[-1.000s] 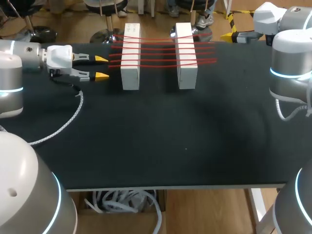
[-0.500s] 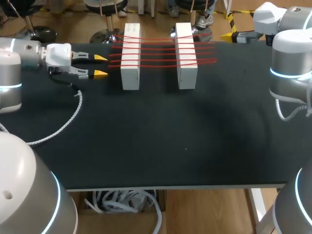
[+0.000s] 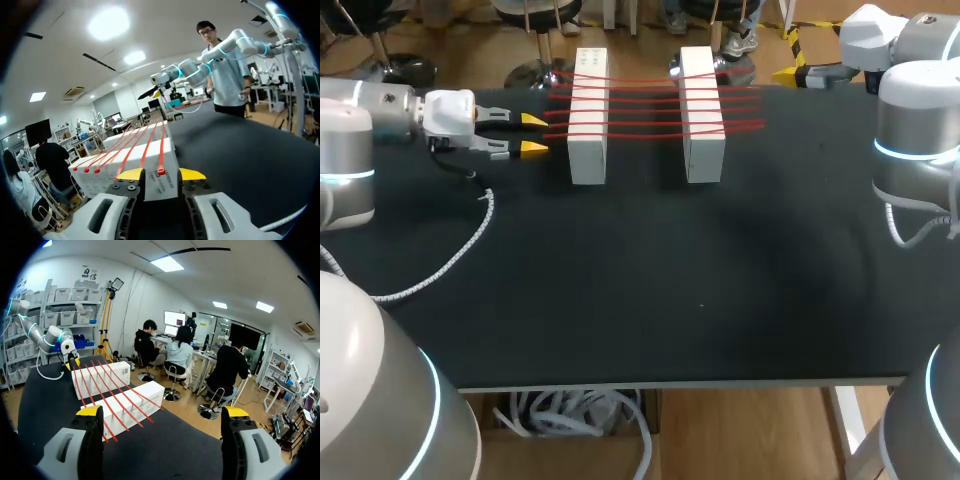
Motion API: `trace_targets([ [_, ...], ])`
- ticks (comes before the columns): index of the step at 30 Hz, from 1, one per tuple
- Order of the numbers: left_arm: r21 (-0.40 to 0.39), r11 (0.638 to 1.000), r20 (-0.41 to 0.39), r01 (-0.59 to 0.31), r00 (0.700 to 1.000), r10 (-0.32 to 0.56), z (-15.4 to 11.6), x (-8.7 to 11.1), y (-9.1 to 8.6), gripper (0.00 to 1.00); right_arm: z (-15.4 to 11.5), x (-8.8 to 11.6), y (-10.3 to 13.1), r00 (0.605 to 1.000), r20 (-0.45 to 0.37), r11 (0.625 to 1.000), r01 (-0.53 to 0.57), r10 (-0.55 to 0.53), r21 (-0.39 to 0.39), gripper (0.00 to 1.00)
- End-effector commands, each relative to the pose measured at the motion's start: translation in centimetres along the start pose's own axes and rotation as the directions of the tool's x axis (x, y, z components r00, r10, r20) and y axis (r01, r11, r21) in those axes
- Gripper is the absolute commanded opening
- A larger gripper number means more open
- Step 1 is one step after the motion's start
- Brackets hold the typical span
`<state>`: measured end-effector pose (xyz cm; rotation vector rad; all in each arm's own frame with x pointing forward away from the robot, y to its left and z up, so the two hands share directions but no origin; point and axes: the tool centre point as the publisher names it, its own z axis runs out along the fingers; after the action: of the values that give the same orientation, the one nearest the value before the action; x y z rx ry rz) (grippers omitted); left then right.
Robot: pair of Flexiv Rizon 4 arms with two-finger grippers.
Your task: Grab the tape and strap the tape.
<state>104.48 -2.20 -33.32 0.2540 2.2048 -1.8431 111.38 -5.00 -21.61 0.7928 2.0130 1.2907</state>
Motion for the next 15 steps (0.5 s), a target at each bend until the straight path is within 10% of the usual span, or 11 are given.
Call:
trace_targets([
  [1,0.008,1.000,-0.006,-0.001,1.000,0.001,0.17,-0.12,0.29,0.27,0.00,0.00,0.00,1.000,0.000,1.000,0.000,0.000,0.000,1.00],
  [15,0.016,1.000,-0.005,-0.002,1.000,0.002,0.48,0.30,0.16,0.21,0.00,0.00,0.00,1.000,0.000,1.000,0.000,0.000,0.000,1.00],
])
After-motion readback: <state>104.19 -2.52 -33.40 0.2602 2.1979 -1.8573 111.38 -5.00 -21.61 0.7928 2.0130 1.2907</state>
